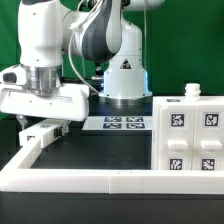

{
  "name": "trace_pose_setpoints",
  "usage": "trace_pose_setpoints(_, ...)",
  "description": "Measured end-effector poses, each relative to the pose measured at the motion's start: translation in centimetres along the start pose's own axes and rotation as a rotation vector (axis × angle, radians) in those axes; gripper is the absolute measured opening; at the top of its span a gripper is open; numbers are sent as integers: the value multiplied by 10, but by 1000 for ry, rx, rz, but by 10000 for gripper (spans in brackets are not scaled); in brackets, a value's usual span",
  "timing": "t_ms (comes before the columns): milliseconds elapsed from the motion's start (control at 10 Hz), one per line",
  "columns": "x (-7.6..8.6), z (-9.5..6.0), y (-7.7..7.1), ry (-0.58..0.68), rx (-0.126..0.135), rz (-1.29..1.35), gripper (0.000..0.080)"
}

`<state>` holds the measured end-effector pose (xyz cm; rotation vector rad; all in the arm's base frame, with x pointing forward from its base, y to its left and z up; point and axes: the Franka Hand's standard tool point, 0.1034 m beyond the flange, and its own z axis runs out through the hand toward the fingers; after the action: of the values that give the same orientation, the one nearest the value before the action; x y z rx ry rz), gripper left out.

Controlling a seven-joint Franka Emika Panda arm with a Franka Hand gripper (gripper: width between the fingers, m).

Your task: Assemble cabinet

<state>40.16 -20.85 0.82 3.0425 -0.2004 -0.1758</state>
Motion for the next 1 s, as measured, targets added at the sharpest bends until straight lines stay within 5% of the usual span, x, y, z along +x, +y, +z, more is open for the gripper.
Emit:
trace_pose_setpoints(100,1,0,-1,2,0,-3,557)
trace_pose_setpoints(600,3,-2,-2,4,-5,-23,557)
trace_pose_setpoints(700,14,-18,-8,26,-27,-91,557)
trace_pose_setpoints(1000,29,-66,-51,48,9,-133,556)
